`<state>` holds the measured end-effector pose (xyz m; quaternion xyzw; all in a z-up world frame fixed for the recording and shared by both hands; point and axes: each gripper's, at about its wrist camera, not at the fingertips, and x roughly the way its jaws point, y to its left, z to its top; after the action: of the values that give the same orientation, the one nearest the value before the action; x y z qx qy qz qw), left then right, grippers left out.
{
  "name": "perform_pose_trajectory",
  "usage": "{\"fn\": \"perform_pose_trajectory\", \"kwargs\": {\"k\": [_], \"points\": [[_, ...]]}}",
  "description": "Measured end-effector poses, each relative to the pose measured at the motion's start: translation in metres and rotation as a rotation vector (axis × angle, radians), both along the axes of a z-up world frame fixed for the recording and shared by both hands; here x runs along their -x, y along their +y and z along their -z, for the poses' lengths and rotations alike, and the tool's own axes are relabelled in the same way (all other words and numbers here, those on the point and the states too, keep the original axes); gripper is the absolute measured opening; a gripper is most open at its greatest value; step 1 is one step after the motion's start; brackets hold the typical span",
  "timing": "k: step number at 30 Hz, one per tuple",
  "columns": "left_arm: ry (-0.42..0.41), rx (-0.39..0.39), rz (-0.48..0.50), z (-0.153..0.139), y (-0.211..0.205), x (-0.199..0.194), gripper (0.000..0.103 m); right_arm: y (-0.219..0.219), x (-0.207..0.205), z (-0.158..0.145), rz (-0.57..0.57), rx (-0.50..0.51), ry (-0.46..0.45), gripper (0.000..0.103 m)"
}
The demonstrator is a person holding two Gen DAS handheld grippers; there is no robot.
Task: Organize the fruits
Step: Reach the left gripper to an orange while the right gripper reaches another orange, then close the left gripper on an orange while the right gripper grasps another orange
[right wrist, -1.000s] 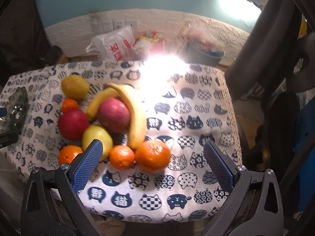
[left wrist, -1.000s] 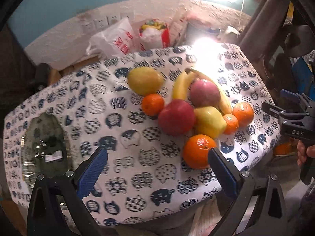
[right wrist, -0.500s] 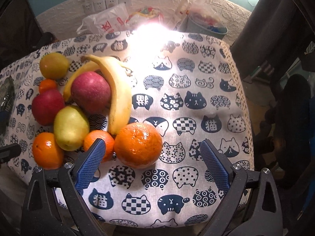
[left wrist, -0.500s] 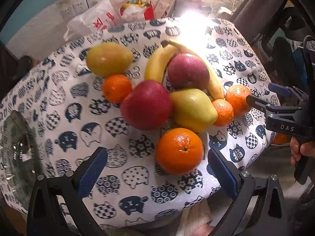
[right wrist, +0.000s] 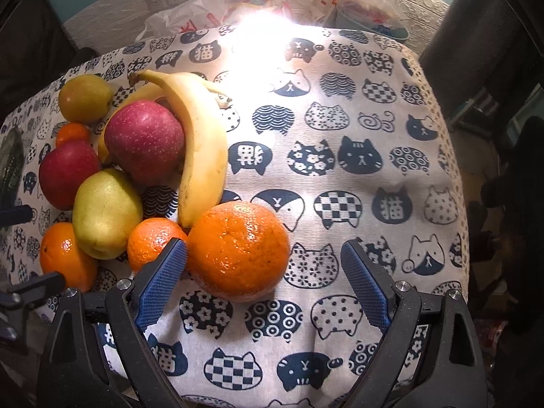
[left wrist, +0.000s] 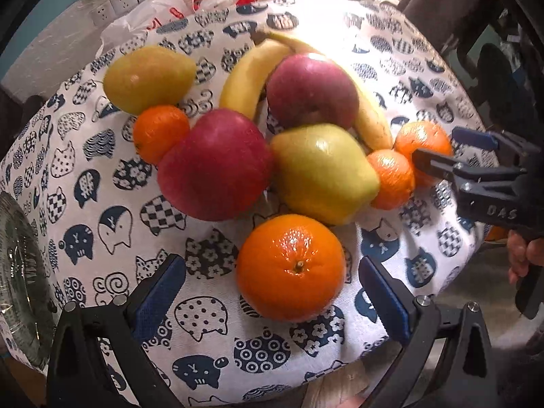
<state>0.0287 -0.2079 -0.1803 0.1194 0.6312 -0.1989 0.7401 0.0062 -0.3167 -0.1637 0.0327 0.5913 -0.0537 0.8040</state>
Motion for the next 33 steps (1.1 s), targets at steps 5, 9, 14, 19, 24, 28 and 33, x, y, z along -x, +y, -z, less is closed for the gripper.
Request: {"fn": "perform_pose_trajectory", "kwargs": {"k": [5,9,14,19,24,28,33], "points": [[0.003,-0.036,0.007,0.016,-0.006,-0.002,0.1,0.003,-0.001,0.005,-0.02,0.0,-0.005,0.086],[0.023,-0.002,0.018,0.024,-0.01,-0.006,0.091,0.004,-0.001,0.006,-0.034,-0.011,-0.012,0.08],[0.02,0.033,0.033,0.026,-0.017,-0.008,0.071,0.01,-0.001,0.001,-0.084,0.015,-0.005,0.07],[-0.022,0.005,0.041,0.024,-0.015,-0.014,0.071,0.012,-0.001,0.0,-0.1,0.019,0.005,0.065],[0.002,0.055,0.0,0.022,0.002,-0.024,0.071,0.01,-0.005,0.008,-0.077,-0.002,-0.022,0.066],[-0.034,0.037,0.043,0.021,-0.003,-0.017,0.07,0.001,-0.012,0.021,-0.027,-0.057,0.023,0.068],[-0.032,0.046,0.02,0.024,0.007,-0.01,0.07,0.001,-0.011,0.024,-0.028,-0.059,0.013,0.068]]}}
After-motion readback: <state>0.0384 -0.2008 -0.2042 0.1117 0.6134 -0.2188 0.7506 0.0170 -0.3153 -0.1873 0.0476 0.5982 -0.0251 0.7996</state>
